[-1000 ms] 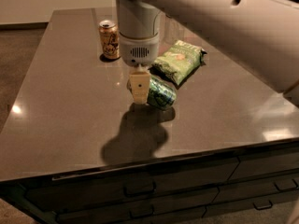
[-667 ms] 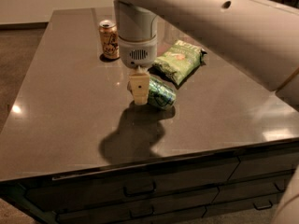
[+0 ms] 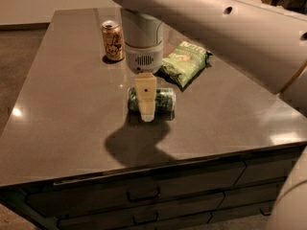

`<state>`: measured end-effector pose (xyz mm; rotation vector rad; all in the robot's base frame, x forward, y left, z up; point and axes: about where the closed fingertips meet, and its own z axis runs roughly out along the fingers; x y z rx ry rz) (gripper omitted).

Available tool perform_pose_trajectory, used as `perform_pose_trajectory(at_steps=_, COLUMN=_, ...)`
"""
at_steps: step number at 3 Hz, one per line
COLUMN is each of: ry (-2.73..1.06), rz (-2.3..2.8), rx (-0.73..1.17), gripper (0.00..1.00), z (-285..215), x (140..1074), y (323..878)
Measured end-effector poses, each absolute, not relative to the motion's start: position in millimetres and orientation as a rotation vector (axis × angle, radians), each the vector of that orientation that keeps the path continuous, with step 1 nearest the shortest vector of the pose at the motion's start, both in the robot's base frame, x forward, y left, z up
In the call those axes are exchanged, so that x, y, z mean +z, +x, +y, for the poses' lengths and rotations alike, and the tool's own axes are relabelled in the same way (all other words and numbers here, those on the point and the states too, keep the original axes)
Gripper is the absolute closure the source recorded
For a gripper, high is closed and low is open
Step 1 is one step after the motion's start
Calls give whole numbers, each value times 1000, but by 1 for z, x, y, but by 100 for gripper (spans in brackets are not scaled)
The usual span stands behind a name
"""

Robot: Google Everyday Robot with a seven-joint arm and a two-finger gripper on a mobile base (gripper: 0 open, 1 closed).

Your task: Knock green can over

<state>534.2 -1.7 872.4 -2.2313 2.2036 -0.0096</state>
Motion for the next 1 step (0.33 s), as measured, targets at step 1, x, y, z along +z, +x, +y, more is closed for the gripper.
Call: perform_pose_trajectory(at_steps=1, ry=-2231, rz=2203, rx=-10, gripper=0, z=-2, x=872, y=534)
